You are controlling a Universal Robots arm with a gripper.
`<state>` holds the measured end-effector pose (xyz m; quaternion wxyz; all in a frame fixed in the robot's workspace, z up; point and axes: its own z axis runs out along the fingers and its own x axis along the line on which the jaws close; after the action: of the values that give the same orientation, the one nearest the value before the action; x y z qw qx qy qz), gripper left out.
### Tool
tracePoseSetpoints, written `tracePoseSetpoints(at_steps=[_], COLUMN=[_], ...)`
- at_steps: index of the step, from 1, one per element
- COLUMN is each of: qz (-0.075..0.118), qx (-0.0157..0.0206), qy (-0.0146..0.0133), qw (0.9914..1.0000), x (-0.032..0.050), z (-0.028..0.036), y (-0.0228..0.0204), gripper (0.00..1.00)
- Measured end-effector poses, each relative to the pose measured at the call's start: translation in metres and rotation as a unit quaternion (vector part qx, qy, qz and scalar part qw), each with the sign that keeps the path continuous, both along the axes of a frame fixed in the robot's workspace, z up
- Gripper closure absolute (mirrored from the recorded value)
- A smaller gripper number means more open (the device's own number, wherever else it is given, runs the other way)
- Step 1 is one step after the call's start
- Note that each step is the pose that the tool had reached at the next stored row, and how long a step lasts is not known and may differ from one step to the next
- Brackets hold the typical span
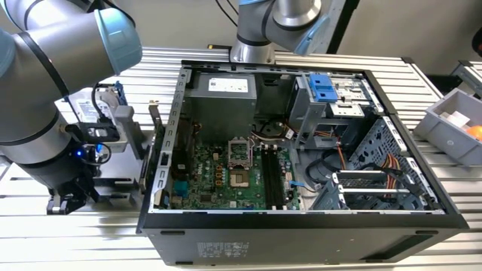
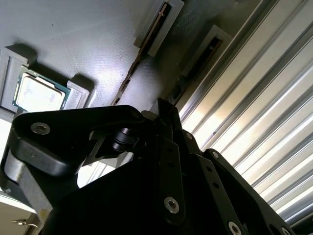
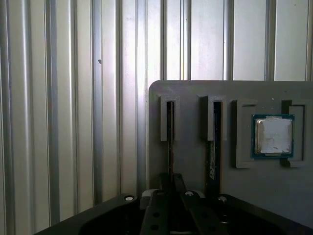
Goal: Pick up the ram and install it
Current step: 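Pick up the ram and move it above insertion slot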
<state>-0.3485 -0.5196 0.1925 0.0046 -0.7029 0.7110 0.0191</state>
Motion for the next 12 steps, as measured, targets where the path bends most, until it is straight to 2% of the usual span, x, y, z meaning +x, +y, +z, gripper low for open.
tracePoseSetpoints(at_steps=[6,12], qz=[0.0,0.0], qx=[0.0001,0.0], qy=[0.0,0.0], qw=[1.0,1.0], x=[0.0001,0.0], z=[0.0003,0.0035], y=[0.0,0.0], gripper=[1.0,1.0])
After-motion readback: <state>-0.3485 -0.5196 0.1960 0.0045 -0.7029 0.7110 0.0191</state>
